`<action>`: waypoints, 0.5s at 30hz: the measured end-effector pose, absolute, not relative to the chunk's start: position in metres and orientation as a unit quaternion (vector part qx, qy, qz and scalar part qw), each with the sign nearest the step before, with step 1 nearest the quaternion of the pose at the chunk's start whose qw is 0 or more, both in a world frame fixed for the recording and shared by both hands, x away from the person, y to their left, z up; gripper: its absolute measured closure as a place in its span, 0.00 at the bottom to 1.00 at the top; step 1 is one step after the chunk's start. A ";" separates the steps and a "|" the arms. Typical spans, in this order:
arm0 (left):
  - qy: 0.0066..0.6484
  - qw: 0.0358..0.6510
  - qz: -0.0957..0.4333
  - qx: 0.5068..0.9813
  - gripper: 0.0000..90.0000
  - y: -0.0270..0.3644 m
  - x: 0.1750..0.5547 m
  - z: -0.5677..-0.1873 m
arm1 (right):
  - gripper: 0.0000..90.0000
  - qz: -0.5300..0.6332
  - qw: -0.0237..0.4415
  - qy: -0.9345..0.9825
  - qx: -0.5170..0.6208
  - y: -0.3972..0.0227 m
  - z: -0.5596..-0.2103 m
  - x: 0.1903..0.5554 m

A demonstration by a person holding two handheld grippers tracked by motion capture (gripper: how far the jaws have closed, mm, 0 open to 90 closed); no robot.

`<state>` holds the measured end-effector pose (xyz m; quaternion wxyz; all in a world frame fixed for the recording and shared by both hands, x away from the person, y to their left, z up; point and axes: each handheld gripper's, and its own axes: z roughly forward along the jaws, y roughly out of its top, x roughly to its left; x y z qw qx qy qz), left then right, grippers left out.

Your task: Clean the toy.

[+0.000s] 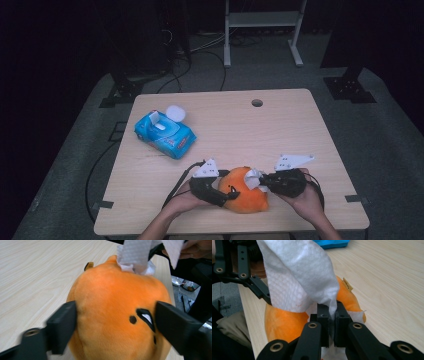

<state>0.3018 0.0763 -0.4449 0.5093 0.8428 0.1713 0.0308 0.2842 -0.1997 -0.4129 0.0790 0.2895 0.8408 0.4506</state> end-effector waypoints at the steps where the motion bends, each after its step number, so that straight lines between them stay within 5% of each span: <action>1: 0.160 0.510 0.048 0.844 0.35 0.077 0.300 -0.444 | 0.95 0.453 0.079 0.839 0.291 -0.200 -0.412 0.285; 5: 0.143 0.522 0.081 0.837 0.54 0.078 0.297 -0.435 | 0.95 0.462 0.092 0.831 0.295 -0.200 -0.404 0.287; 8: 0.122 0.523 0.149 0.830 0.55 0.074 0.292 -0.423 | 0.95 0.492 0.094 0.821 0.276 -0.189 -0.388 0.288; 15: 0.121 0.518 0.144 0.835 0.53 0.081 0.291 -0.433 | 0.95 0.480 0.096 0.830 0.268 -0.172 -0.394 0.296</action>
